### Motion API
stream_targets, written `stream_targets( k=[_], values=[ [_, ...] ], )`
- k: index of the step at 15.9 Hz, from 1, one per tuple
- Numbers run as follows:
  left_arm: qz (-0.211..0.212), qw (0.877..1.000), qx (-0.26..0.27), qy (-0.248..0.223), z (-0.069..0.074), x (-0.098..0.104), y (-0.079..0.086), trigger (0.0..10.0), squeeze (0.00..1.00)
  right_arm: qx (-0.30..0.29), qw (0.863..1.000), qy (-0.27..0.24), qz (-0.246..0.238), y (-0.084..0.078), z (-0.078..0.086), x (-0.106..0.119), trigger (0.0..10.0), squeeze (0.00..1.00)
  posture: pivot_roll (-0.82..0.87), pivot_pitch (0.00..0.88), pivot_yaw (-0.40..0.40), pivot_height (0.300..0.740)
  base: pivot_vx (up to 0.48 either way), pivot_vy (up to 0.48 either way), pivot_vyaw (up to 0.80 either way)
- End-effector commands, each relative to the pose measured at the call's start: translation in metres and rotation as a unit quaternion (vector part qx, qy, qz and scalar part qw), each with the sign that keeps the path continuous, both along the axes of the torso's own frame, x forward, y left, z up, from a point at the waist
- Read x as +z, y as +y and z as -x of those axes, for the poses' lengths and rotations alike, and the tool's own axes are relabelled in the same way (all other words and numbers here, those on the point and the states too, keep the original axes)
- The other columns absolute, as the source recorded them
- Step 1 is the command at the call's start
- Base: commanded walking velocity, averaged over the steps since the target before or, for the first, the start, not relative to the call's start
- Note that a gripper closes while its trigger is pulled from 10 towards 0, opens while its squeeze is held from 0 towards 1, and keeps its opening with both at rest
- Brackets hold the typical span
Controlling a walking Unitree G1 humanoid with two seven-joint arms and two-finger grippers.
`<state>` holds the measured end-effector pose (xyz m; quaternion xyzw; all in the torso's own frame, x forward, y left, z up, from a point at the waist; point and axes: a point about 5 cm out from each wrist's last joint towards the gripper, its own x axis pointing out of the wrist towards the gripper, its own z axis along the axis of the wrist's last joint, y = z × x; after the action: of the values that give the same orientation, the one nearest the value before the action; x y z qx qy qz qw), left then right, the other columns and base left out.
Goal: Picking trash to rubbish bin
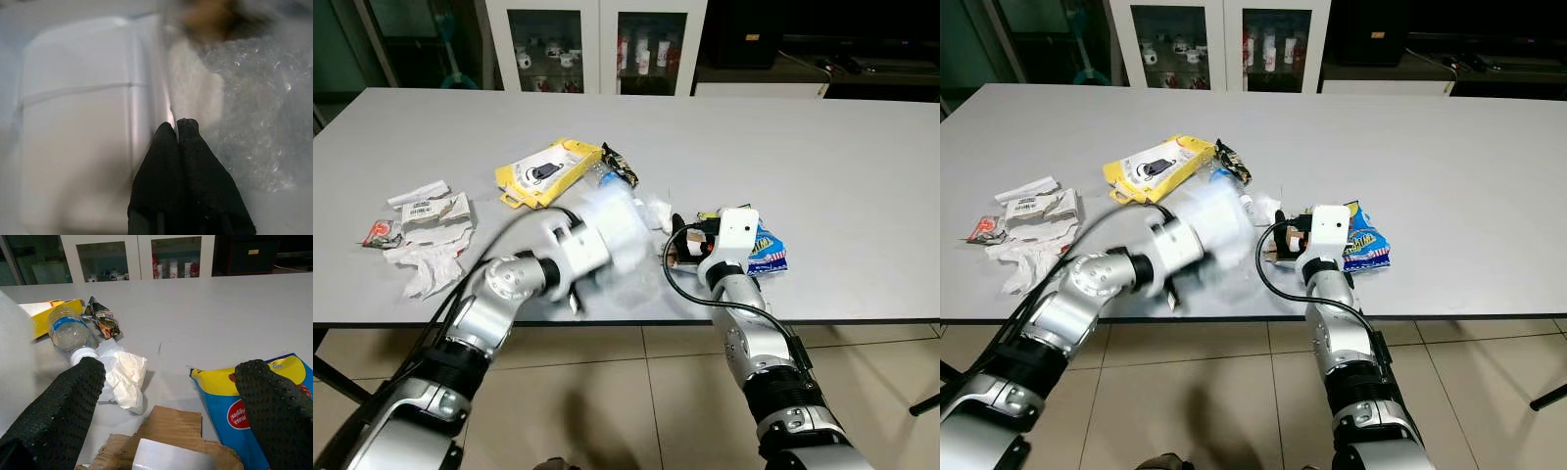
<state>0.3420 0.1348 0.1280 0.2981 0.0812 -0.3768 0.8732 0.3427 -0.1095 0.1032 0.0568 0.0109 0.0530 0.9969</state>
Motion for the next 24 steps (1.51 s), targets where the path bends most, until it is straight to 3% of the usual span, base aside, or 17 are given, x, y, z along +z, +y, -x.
stream_targets(
  k=[1, 2, 3, 4, 6, 8, 11, 17, 21, 24],
  values=[
    [0.045, 0.995, 0.05, -0.074, -0.013, 0.032, 0.003, 1.6, 0.0, -0.005, 1.0, -0.013, -0.006, -0.002, -0.005, 0.007, 10.0, 0.0, 0.03, 0.0, -0.017, 0.716, 0.0, 0.0, 0.0],
    [0.06, 0.991, 0.068, -0.101, -0.017, 0.042, 0.005, 6.1, 0.0, -0.004, 1.0, -0.013, -0.006, -0.002, -0.005, 0.008, 10.0, 0.0, 0.03, 0.0, -0.017, 0.716, 0.0, 0.0, 0.0],
    [0.098, 0.976, 0.105, -0.163, -0.023, 0.067, 0.008, 10.0, 0.0, -0.004, 1.0, -0.013, -0.006, -0.002, -0.005, 0.008, 10.0, 0.0, 0.03, 0.0, -0.02, 0.716, 0.0, 0.0, 0.0],
    [0.125, 0.957, 0.132, -0.225, -0.025, 0.09, 0.01, 10.0, 0.0, -0.003, 1.0, -0.012, -0.005, -0.002, -0.005, 0.007, 10.0, 0.0, 0.04, 0.0, -0.022, 0.716, 0.0, 0.0, 0.0],
    [0.155, 0.948, 0.136, -0.244, -0.023, 0.098, 0.006, 10.0, 0.0, -0.002, 1.0, -0.012, -0.005, -0.002, -0.005, 0.007, 10.0, 0.0, 0.04, 0.0, -0.022, 0.716, 0.0, 0.0, 0.0],
    [0.177, 0.939, 0.139, -0.259, -0.019, 0.099, 0.0, 10.0, 0.0, -0.004, 1.0, -0.014, -0.006, -0.002, -0.005, 0.008, 10.0, 0.0, 0.03, 0.0, -0.02, 0.716, 0.0, 0.0, 0.0],
    [0.217, 0.908, 0.207, -0.291, -0.019, 0.097, 0.002, 10.0, 0.0, -0.006, 1.0, -0.017, -0.009, -0.002, -0.006, 0.009, 10.0, 0.0, 0.03, 0.0, -0.02, 0.716, 0.0, 0.0, 0.0],
    [0.235, 0.895, 0.259, -0.276, -0.015, 0.067, -0.002, 10.0, 0.0, -0.008, 1.0, -0.022, -0.012, -0.002, -0.005, 0.009, 10.0, 0.0, 0.03, 0.0, -0.011, 0.716, 0.0, 0.0, 0.0],
    [0.24, 0.903, 0.258, -0.246, -0.01, 0.045, -0.013, 10.0, 0.0, -0.011, 0.999, -0.027, -0.014, -0.003, -0.004, 0.01, 10.0, 0.0, 0.02, 0.0, -0.007, 0.716, 0.0, 0.0, 0.0],
    [0.243, 0.902, 0.284, -0.218, -0.006, 0.021, -0.009, 10.0, 0.0, -0.014, 0.999, -0.039, -0.021, -0.003, -0.004, 0.013, 10.0, 0.0, 0.01, 0.0, -0.006, 0.716, 0.0, 0.0, 0.0]
  ],
)
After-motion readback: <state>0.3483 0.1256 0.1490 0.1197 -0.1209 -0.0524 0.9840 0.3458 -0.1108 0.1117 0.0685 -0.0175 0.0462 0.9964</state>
